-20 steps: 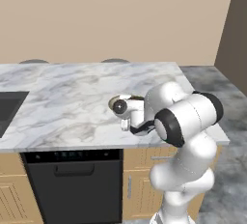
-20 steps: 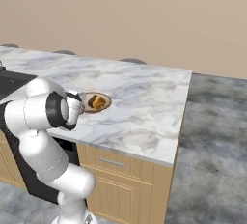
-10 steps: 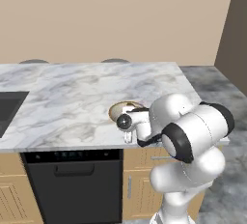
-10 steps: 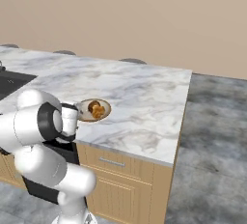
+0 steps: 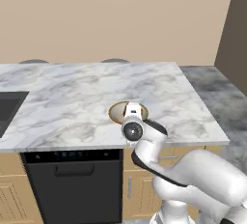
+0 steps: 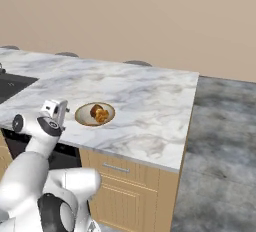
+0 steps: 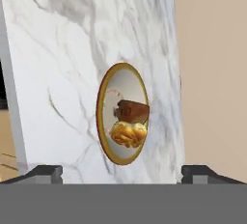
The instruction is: Pick up the heated bread from the toaster oven and place it in the bowl. Then move the bread bowl to the dining counter.
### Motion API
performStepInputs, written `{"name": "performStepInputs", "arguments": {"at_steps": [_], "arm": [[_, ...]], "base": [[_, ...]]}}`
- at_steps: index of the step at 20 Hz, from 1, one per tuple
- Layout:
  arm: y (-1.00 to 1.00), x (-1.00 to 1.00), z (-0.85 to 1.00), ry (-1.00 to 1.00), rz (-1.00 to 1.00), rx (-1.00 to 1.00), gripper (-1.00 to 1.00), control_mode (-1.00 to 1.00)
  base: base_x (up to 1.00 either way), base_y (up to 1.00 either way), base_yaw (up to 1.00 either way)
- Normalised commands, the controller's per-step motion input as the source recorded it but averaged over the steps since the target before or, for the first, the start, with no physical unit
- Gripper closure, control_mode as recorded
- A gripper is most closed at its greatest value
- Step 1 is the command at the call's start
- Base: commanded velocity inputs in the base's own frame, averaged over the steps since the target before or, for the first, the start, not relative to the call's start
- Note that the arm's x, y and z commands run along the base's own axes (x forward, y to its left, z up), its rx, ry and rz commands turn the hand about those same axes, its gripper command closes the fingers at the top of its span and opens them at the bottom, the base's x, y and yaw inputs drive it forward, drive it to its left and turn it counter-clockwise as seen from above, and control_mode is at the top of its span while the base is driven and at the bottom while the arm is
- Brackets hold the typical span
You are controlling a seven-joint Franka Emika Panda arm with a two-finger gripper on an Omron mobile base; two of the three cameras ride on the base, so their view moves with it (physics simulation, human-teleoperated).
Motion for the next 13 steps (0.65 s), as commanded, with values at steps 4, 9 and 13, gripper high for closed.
{"name": "performStepInputs", "arguments": {"at_steps": [4, 9, 13], "arm": [[0.04, -0.99, 1.00, -0.28, 0.00, -0.09, -1.00, -1.00], [0.12, -0.76, 0.70, -0.52, 0.00, -0.14, -1.00, -1.00], [0.00, 0.00, 0.00, 0.01, 0.00, 0.00, -1.00, -1.00]], "base": [[0.00, 0.00, 0.00], [0.00, 0.00, 0.00], [0.00, 0.00, 0.00]]}}
